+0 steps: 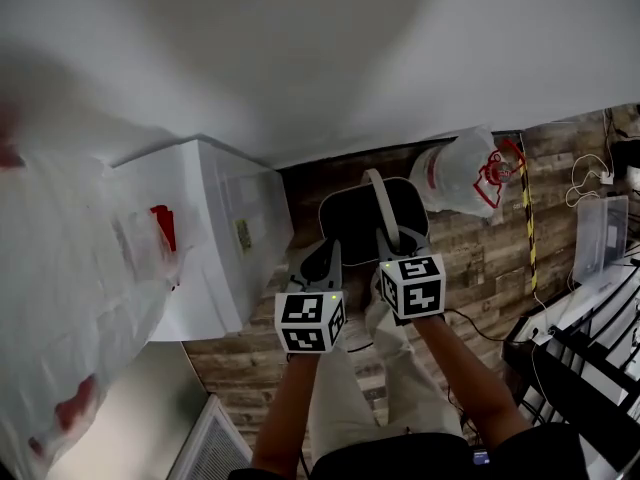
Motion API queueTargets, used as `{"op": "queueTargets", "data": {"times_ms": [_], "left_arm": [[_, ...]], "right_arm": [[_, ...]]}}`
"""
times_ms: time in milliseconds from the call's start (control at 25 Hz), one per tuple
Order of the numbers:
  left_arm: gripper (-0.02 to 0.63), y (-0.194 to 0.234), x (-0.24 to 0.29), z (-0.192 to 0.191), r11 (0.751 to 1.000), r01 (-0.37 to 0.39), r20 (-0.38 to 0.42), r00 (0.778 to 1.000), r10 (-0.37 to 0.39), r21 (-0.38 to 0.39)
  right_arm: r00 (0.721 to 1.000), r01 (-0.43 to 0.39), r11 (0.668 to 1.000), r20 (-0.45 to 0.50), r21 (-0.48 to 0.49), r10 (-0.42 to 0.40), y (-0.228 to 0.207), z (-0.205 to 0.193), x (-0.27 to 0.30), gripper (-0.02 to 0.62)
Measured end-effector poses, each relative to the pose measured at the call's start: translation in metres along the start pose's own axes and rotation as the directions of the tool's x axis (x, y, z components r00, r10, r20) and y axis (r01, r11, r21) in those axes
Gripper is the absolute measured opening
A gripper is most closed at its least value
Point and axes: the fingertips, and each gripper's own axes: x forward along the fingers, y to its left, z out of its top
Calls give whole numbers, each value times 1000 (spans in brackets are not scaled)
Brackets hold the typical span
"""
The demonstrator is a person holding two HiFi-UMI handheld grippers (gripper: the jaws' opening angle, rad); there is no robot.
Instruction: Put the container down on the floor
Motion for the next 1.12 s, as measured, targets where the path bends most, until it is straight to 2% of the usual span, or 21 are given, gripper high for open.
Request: {"op": "queueTargets", "data": {"times_ms": [160,720,1120], "left_arm": [[15,0,8,-13,999,-8,-13,1000,9,53],[15,15,46,-67,1000,1,-77,997,1,28],[15,26,72,-87,999,-8,-121,993,13,42]], "right_arm": [[1000,-5,1000,-23,9,5,-1,-15,10,32],[997,-7,1000,-76,13,8,-12,-54,51,32],[994,0,999,-106,38,4,-26,-69,71,32]]}}
